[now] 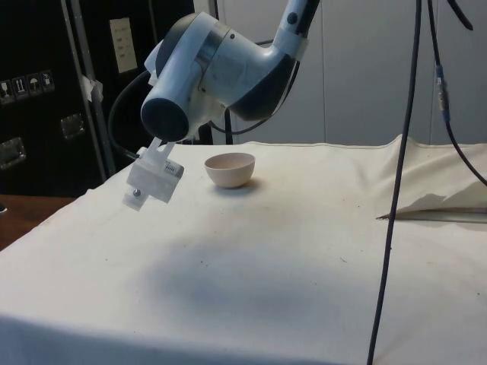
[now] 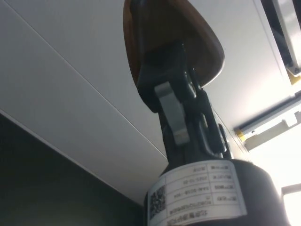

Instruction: Pour the coffee beans from the cup into the bowl.

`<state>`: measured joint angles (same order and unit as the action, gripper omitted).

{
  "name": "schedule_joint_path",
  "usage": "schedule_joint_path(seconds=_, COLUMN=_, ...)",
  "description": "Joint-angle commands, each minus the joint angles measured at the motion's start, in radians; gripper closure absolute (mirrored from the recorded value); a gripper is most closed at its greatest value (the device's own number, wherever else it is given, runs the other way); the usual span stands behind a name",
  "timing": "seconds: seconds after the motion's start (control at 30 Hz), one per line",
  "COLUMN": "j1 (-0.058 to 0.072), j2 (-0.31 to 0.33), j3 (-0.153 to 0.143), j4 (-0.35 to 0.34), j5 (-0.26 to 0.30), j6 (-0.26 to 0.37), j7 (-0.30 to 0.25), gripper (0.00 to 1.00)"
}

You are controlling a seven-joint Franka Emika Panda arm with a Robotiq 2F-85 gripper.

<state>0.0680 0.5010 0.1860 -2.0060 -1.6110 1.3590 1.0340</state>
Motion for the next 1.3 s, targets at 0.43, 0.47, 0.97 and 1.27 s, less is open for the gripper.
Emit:
schedule_joint_path(seconds=0.43, j1=-0.001, j2=0.000, j3=0.000, j4=0.000, j5=0.000, j6=-0.001, j7=0.000, gripper=0.99)
schedule_joint_path(seconds=0.47, j1=-0.001, j2=0.000, j3=0.001, j4=0.000, j5=0.001, j6=-0.001, j7=0.000, gripper=0.99)
schedule_joint_path(seconds=0.97, j1=-0.002, j2=-0.016, j3=0.004, j4=-0.003, j5=0.009, j6=0.003, j7=-0.005, gripper=0.99)
schedule_joint_path(seconds=1.27, j1=0.000, j2=-0.047, j3=0.015, j4=-0.004, j5=0.023, j6=-0.003, j7=-0.018, gripper=0.99)
